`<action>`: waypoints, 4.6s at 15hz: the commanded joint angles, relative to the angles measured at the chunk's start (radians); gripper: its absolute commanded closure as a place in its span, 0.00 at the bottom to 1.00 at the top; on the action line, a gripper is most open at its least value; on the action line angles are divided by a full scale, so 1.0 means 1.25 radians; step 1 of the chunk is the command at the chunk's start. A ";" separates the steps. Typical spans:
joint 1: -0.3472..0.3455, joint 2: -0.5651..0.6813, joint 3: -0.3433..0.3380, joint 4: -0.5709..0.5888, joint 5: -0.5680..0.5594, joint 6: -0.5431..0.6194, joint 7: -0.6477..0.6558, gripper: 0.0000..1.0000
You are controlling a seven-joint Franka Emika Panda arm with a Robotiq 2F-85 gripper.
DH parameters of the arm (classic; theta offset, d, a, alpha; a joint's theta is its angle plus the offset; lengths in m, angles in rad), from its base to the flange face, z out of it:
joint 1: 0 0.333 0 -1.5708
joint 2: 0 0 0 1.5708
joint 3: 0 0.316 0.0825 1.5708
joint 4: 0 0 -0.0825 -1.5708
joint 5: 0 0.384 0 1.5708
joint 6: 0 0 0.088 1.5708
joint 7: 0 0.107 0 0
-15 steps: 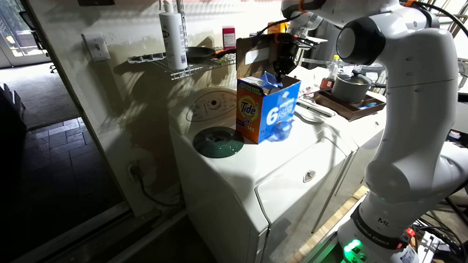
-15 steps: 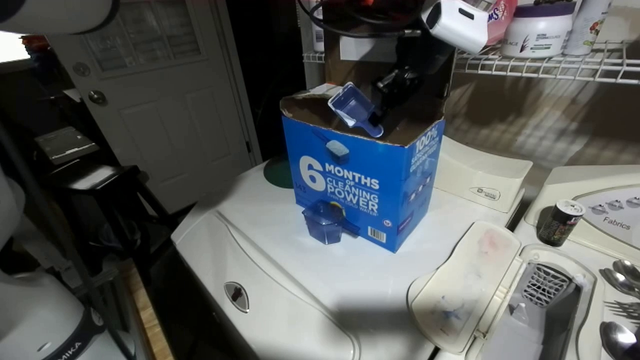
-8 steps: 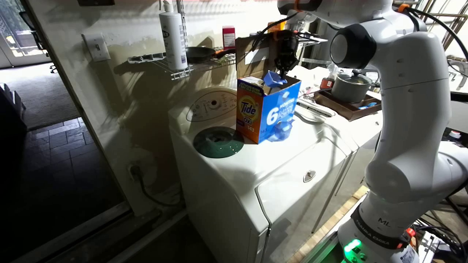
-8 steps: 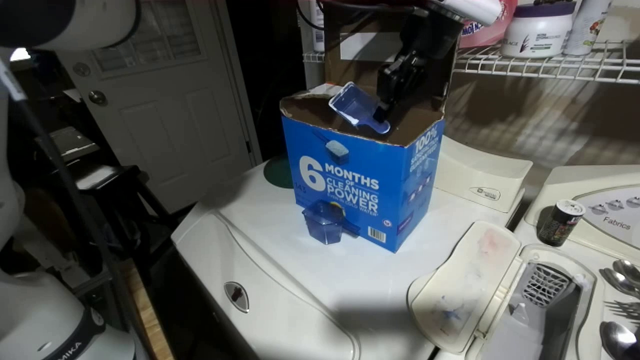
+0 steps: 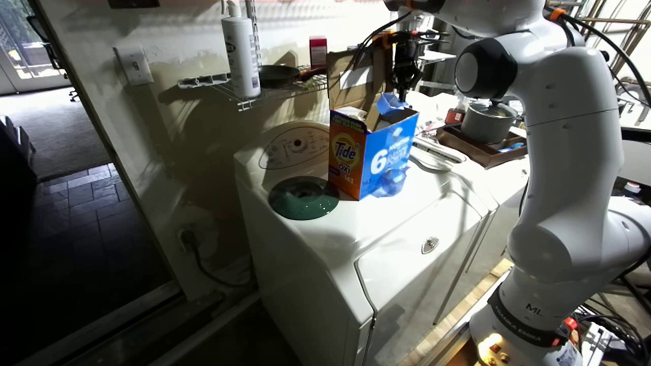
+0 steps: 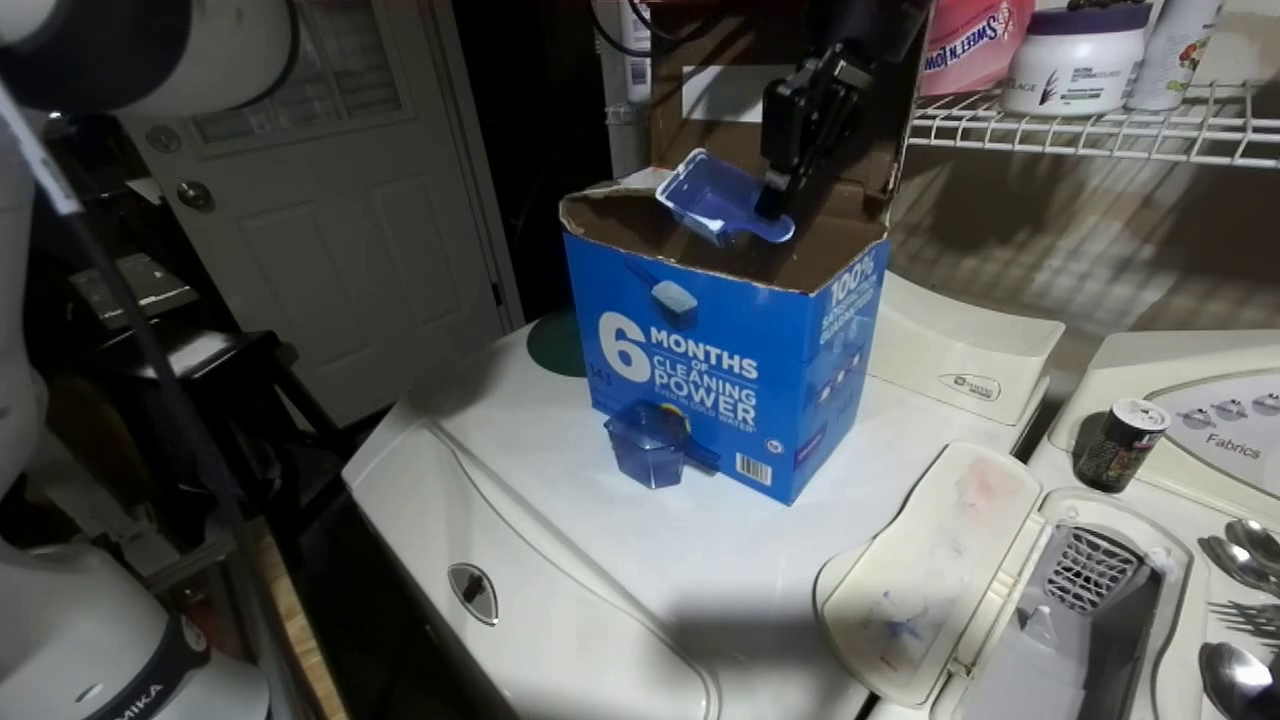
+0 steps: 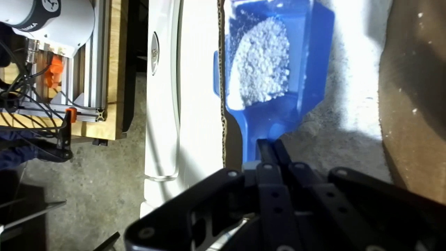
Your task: Use the light blue scoop to scoop up some objects from the blue bowl
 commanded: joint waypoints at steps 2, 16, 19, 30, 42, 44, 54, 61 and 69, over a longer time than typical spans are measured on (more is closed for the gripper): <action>0.005 0.012 0.001 0.110 -0.023 -0.051 -0.026 0.99; 0.042 -0.028 -0.001 0.059 -0.184 -0.100 -0.195 0.99; 0.049 -0.059 -0.001 0.013 -0.204 -0.087 -0.230 0.99; 0.054 -0.285 -0.001 -0.349 -0.268 0.086 -0.267 0.99; 0.067 -0.481 0.000 -0.780 -0.416 0.245 -0.225 0.99; 0.064 -0.505 0.001 -0.840 -0.431 0.295 -0.215 0.99; 0.055 -0.571 0.011 -1.052 -0.509 0.512 -0.198 0.99; 0.060 -0.575 0.033 -1.147 -0.624 0.688 -0.179 0.99; 0.081 -0.592 0.074 -1.244 -0.779 0.887 -0.201 0.99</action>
